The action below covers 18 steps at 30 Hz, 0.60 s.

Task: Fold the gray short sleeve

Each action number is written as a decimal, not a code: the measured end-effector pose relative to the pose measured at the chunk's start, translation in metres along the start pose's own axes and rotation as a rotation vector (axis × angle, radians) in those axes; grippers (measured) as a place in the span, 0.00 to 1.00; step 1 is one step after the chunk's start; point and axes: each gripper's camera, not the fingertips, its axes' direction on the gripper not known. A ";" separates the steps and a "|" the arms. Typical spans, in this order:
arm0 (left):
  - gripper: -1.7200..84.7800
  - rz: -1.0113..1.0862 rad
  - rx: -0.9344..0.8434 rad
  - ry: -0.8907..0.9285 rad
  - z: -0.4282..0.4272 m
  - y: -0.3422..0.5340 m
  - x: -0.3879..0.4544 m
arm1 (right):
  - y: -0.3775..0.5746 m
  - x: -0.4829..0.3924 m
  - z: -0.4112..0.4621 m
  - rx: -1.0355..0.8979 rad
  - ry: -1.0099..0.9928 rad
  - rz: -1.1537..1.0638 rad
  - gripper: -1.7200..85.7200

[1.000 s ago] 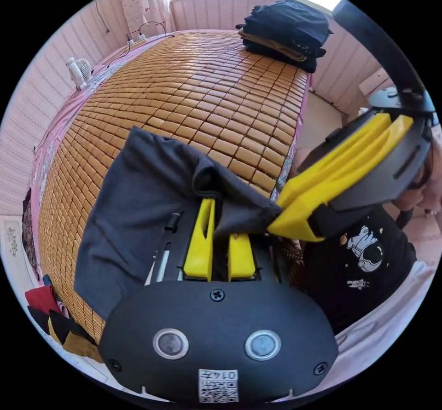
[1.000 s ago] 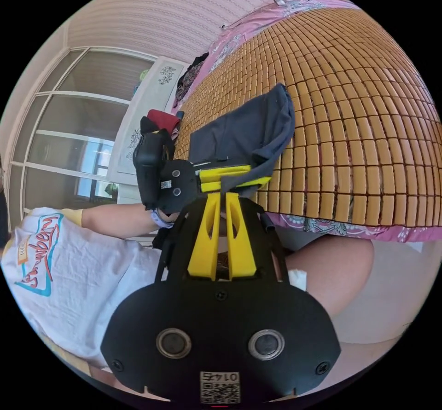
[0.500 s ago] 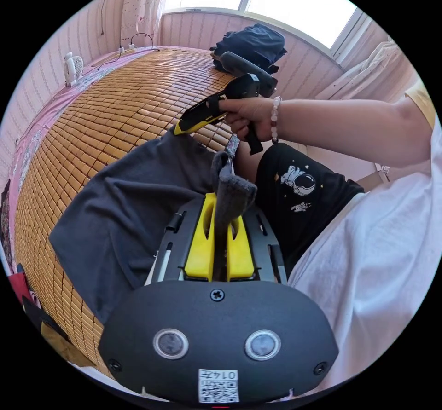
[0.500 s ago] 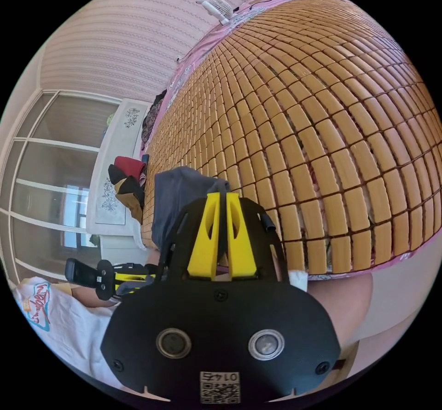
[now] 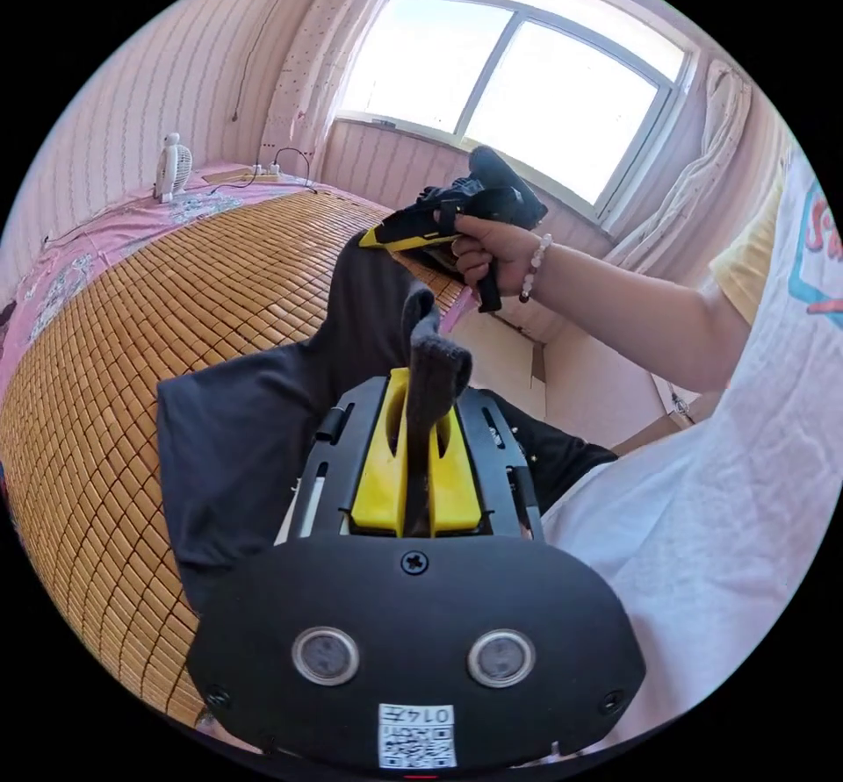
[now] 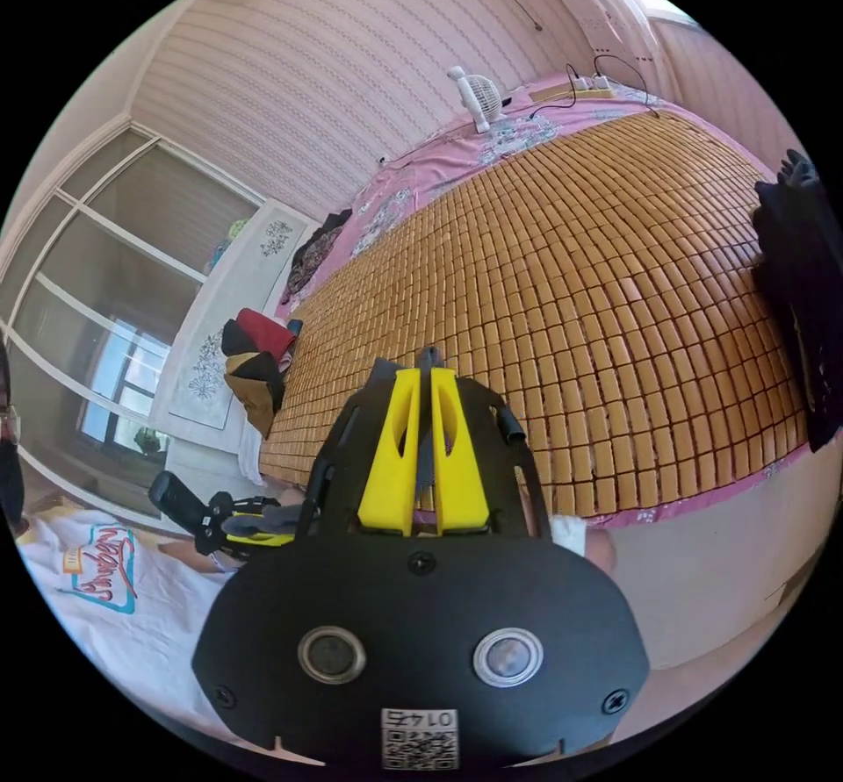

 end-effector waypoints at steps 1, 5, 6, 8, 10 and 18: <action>0.01 -0.019 0.013 -0.004 -0.005 0.003 -0.003 | -0.006 -0.015 0.010 -0.011 -0.030 -0.025 0.04; 0.04 -0.207 0.094 -0.106 -0.050 0.040 -0.029 | -0.030 -0.082 0.084 -0.115 -0.151 -0.115 0.08; 0.06 -0.294 0.108 -0.163 -0.061 0.056 -0.041 | -0.032 -0.092 0.098 -0.136 -0.165 -0.129 0.09; 0.11 -0.429 0.109 -0.255 -0.070 0.085 -0.061 | -0.034 -0.119 0.159 -0.254 -0.073 -0.208 0.12; 0.14 -0.553 0.066 -0.330 -0.071 0.112 -0.082 | -0.030 -0.129 0.198 -0.325 0.072 -0.256 0.12; 0.16 -0.750 -0.018 -0.366 -0.079 0.156 -0.118 | -0.012 -0.181 0.250 -0.353 0.295 -0.575 0.13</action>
